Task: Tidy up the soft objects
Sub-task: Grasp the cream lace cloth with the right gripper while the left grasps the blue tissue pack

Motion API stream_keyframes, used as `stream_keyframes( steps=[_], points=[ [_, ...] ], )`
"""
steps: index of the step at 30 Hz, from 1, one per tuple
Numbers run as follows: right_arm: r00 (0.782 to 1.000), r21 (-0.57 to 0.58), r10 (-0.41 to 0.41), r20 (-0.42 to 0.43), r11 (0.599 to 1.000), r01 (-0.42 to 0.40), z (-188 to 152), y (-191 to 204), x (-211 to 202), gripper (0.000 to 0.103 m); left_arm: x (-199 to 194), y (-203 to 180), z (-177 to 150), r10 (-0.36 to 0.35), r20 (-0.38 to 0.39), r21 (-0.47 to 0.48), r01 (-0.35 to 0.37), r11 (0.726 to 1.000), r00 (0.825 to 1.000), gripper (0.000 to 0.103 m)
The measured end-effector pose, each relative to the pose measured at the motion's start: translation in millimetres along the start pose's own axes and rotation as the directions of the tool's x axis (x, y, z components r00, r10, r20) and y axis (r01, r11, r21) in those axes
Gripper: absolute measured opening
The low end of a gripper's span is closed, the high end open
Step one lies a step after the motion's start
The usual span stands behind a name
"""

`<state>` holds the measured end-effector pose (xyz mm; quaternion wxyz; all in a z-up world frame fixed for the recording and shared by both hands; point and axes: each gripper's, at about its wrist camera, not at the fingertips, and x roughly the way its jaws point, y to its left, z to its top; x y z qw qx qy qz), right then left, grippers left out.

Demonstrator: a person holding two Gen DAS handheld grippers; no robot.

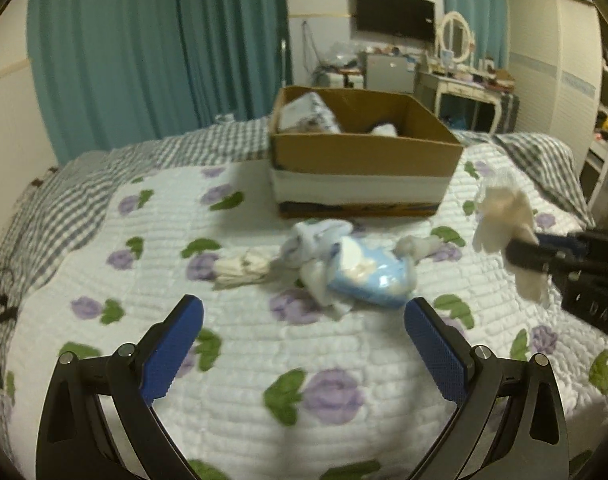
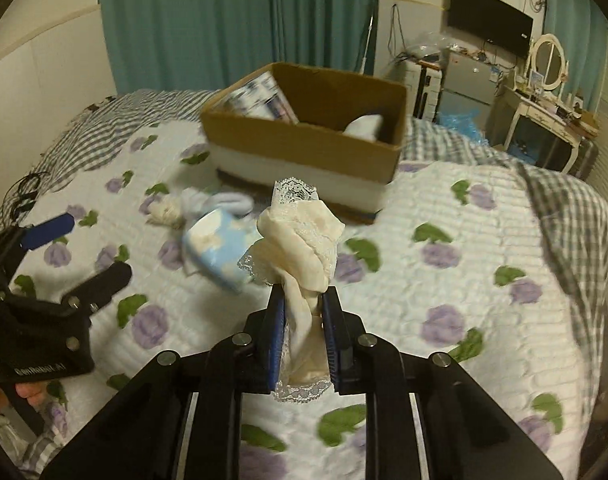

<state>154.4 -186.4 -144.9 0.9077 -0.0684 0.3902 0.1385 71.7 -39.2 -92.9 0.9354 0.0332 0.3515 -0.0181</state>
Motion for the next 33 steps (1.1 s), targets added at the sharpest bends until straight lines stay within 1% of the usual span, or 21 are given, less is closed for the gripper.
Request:
stream_keyframes(
  steps=[3,7,11,15,20,21,22,23,26,28,32,33],
  points=[
    [1.000,0.001,-0.009,0.002,1.000,0.009,8.3,-12.6,4.1,0.018,12.9,-14.3,5.2,0.000,-0.010,0.032,0.000,0.999,1.000,0.103],
    [1.000,0.000,-0.021,-0.004,1.000,0.021,14.7,-22.7,15.5,0.018,34.3,-29.9,10.1,-0.024,-0.045,0.040,0.026,0.999,0.999,0.103],
    [1.000,0.013,-0.020,-0.024,1.000,0.021,16.1,-32.0,30.7,0.018,55.3,-44.1,10.8,-0.016,-0.078,0.076,0.022,0.997,0.997,0.103],
    [0.999,0.038,0.017,-0.042,0.999,-0.016,15.4,-38.6,41.9,0.018,69.3,-52.9,8.4,-0.007,-0.093,0.117,0.018,0.993,0.996,0.102],
    [0.999,0.018,0.034,-0.024,0.999,-0.034,15.1,-35.4,39.9,0.018,85.0,-61.9,8.7,0.015,-0.104,0.159,0.001,0.987,0.994,0.101],
    [0.999,0.015,0.037,-0.023,0.999,-0.036,15.0,-34.4,39.4,0.018,88.5,-63.1,9.1,0.021,-0.107,0.168,-0.002,0.986,0.994,0.100],
    [0.999,0.015,0.041,-0.022,0.999,-0.041,15.0,-34.2,39.0,0.018,92.7,-65.3,8.8,0.031,-0.110,0.182,-0.011,0.983,0.993,0.087],
    [0.999,0.014,0.046,-0.021,0.999,-0.046,14.8,-33.6,38.1,0.018,95.2,-66.2,8.9,0.037,-0.110,0.191,-0.016,0.982,0.993,0.083],
    [0.999,0.009,0.042,-0.014,0.999,-0.042,14.1,-32.6,35.8,0.018,99.9,-67.8,8.6,0.055,-0.108,0.211,-0.032,0.977,0.993,0.083],
    [0.999,0.010,0.042,-0.015,0.999,-0.041,13.7,-32.0,35.9,0.018,100.2,-68.5,7.3,0.050,-0.110,0.215,-0.025,0.976,0.993,0.082],
    [0.999,0.019,0.039,-0.025,0.999,-0.039,12.3,-32.4,37.0,0.018,102.5,-67.3,5.0,0.049,-0.122,0.217,-0.022,0.976,0.991,0.072],
    [0.999,0.022,0.039,-0.026,0.999,-0.038,11.6,-32.7,37.3,0.018,100.9,-66.6,5.5,0.043,-0.117,0.213,-0.018,0.977,0.992,0.071]
  ],
)
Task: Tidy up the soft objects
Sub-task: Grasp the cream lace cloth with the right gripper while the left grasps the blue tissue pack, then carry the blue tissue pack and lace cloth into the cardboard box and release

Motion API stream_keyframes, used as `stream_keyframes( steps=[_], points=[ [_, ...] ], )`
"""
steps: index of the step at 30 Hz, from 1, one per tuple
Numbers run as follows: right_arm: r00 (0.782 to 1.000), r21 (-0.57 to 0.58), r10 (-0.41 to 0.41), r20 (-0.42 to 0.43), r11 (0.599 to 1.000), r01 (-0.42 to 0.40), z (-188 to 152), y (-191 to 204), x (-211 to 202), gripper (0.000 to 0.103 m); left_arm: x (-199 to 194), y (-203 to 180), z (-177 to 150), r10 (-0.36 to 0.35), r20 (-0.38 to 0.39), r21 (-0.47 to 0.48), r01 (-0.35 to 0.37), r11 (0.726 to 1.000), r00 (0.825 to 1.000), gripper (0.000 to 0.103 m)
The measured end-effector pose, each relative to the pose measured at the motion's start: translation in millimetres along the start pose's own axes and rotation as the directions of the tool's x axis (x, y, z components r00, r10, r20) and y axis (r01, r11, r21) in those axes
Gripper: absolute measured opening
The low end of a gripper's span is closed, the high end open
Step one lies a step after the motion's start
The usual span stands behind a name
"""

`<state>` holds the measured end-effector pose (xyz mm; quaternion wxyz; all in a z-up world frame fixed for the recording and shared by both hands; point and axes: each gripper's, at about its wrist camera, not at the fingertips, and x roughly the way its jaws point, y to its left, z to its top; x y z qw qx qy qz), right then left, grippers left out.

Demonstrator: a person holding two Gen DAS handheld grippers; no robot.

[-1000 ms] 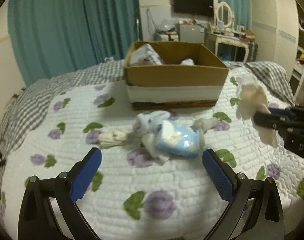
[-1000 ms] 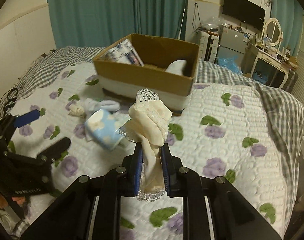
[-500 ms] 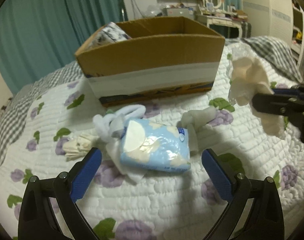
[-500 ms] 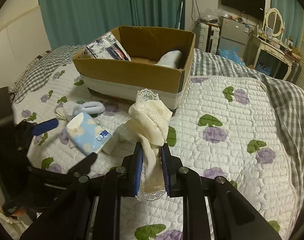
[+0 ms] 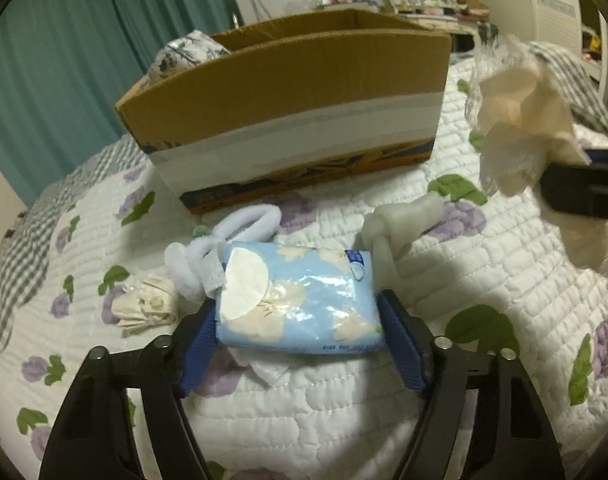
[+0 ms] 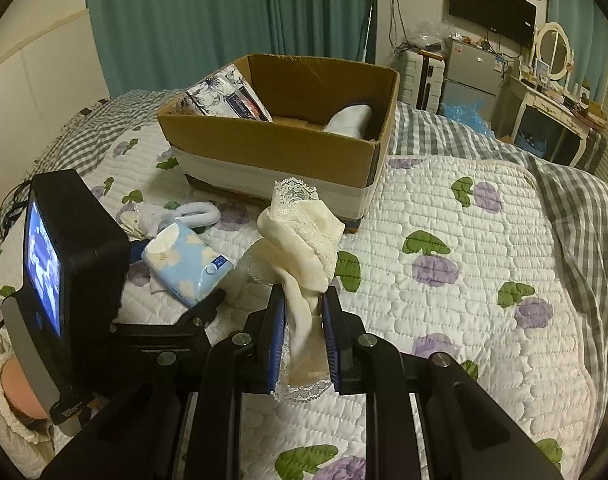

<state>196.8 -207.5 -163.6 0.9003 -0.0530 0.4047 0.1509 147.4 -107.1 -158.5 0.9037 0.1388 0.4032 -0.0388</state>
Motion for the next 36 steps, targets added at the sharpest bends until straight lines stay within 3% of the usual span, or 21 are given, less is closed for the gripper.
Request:
stream_keyframes(
  steps=[8,19,28,36],
  points=[
    [1.000,0.018,-0.021,0.003,1.000,0.021,-7.3,2.1,-9.1,0.018,-26.9,4.3,-1.9,-0.032,0.019,-0.008,0.032,0.999,0.999,0.069],
    [0.994,-0.017,-0.064,0.091,0.998,0.066,-4.4,33.2,-70.6,0.018,-107.8,22.6,-3.9,-0.085,0.131,-0.049,0.092,0.995,0.988,0.068],
    [0.985,-0.043,-0.077,0.156,0.995,0.085,2.9,49.9,-113.3,0.018,-160.7,43.6,1.7,-0.090,0.228,-0.072,0.109,0.991,0.970,0.068],
    [0.968,-0.061,-0.072,0.239,0.994,0.089,40.2,50.8,-145.9,0.018,-198.6,64.5,38.5,-0.092,0.326,-0.087,0.127,0.988,0.941,0.068]
  ],
)
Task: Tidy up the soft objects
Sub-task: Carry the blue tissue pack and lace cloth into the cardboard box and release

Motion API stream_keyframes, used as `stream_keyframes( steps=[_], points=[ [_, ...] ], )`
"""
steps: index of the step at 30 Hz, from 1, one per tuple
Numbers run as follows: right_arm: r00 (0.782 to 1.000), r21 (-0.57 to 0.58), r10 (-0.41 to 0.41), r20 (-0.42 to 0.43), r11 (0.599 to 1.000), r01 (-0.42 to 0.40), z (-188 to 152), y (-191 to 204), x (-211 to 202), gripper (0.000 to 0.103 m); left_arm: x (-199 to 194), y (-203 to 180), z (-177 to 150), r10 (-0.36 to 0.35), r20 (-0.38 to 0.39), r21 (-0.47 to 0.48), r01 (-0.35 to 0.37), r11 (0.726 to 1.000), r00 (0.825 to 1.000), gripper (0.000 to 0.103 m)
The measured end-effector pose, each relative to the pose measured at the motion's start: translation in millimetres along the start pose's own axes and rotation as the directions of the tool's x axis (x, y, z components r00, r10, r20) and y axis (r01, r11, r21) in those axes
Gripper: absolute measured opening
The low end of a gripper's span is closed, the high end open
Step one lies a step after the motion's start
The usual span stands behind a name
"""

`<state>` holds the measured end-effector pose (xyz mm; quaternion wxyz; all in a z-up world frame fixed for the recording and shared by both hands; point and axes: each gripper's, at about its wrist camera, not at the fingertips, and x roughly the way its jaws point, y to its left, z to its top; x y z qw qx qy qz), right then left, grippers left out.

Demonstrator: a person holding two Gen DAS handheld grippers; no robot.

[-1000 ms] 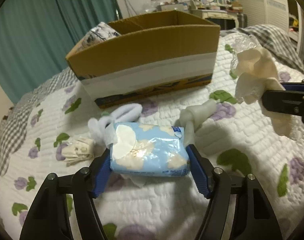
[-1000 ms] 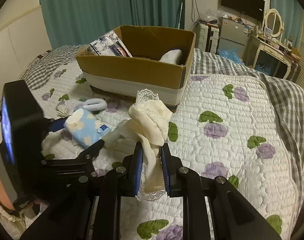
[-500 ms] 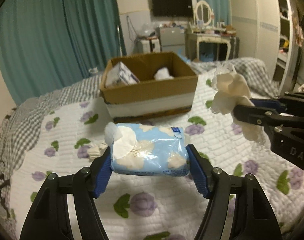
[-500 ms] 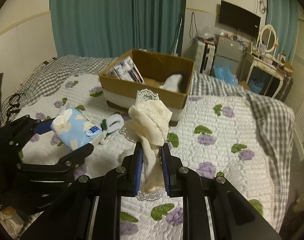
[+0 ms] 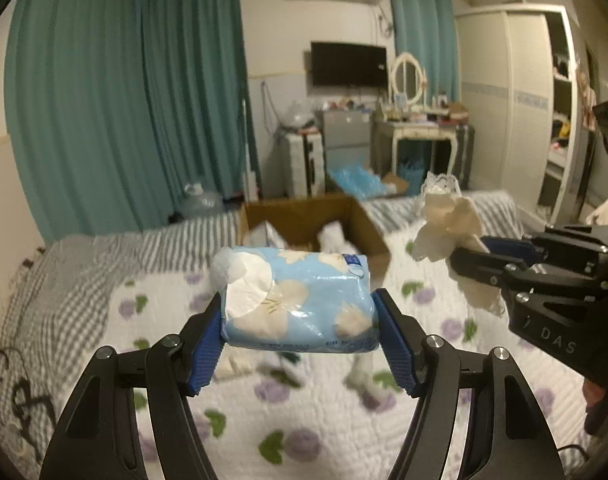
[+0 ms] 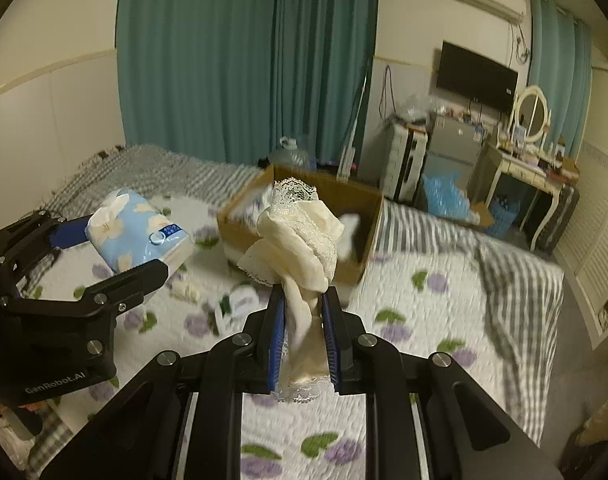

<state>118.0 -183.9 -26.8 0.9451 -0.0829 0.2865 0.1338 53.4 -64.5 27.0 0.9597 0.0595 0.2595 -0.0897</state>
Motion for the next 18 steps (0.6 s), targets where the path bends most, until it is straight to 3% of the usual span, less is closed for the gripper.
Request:
stream_keyframes(
  steps=[8,18],
  points=[
    [0.997,-0.006,0.018,0.073,1.000,-0.017,58.3,-12.3,11.6,0.018,17.7,20.2,54.6,0.006,0.063,-0.009,-0.005,1.000,0.998,0.068],
    [0.997,0.010,0.045,0.068,0.999,-0.046,118.2,-39.6,88.0,0.018,108.7,32.7,97.5,-0.004,0.033,0.012,0.003,1.000,0.999,0.068]
  ],
)
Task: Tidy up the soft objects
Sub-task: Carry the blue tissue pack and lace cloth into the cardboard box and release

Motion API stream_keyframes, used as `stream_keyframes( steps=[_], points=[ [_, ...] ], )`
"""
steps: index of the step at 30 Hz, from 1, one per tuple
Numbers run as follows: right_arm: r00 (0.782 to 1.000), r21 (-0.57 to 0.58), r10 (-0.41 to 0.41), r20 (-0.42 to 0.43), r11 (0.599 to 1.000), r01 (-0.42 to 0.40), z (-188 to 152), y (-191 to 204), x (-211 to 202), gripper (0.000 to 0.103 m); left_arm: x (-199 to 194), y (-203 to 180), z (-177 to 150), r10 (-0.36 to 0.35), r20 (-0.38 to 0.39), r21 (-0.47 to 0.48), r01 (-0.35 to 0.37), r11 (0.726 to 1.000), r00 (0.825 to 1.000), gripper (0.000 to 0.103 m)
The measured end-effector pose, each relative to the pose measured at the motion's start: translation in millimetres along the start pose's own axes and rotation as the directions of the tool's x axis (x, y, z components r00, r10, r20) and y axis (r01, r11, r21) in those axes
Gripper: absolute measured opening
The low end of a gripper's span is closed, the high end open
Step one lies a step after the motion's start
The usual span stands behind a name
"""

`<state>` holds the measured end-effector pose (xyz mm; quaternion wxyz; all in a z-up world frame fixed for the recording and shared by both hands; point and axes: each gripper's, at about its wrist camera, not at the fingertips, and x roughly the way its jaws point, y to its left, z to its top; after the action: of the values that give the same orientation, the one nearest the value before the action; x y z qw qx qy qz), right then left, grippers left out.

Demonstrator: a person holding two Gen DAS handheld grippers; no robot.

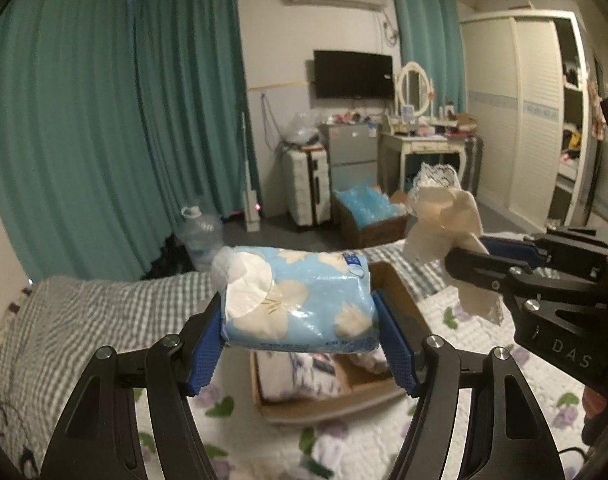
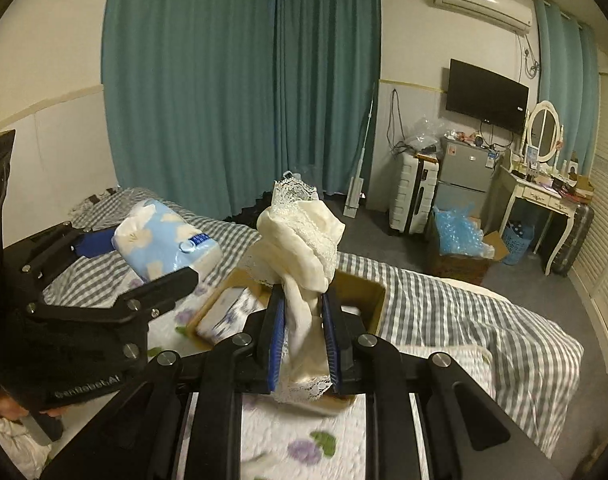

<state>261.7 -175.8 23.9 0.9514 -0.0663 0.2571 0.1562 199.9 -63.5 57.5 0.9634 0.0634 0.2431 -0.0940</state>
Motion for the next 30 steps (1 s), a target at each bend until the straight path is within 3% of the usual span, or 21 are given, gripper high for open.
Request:
stream_keyframes(
  steps=[12,18,19,21,22,23,27,30],
  points=[
    [0.995,0.049,0.019,-0.102,0.999,-0.014,-4.1,-36.5,115.0,0.018,98.7,-7.4,-3.6,-0.035,-0.112,0.035,0.039,0.999,0.993,0.068],
    [0.991,0.077,0.036,-0.131,0.997,-0.026,-13.5,-54.2,150.0,0.018,124.9,-8.7,-6.9,-0.021,-0.110,0.049,0.026,0.998,0.994,0.072],
    [0.990,0.077,0.022,-0.139,0.997,-0.012,-14.0,-55.9,153.6,0.020,128.1,-9.6,-7.6,-0.010,-0.111,0.059,0.016,0.998,0.994,0.076],
    [0.990,0.068,-0.021,-0.137,0.997,0.030,-15.2,-58.8,156.8,0.034,131.6,-10.5,-11.2,0.022,-0.107,0.074,-0.014,0.997,0.994,0.081],
    [0.990,0.069,-0.029,-0.135,0.997,0.038,-15.2,-61.0,156.5,0.049,131.7,-10.4,-12.6,0.037,-0.101,0.074,-0.029,0.997,0.994,0.081],
    [0.991,0.077,-0.030,-0.128,0.996,0.040,-14.6,-62.8,154.7,0.055,131.9,-12.5,-12.1,0.043,-0.096,0.068,-0.036,0.997,0.994,0.081],
    [0.994,0.099,-0.038,-0.104,0.994,0.049,-9.3,-65.8,138.3,0.060,124.8,-4.3,-12.5,0.051,-0.108,0.024,-0.049,0.999,0.993,0.082],
    [0.996,0.104,-0.047,-0.077,0.993,0.055,-1.3,-62.6,113.6,0.071,105.7,-5.5,-8.7,0.078,-0.101,0.031,-0.075,0.997,0.992,0.084]
  ],
)
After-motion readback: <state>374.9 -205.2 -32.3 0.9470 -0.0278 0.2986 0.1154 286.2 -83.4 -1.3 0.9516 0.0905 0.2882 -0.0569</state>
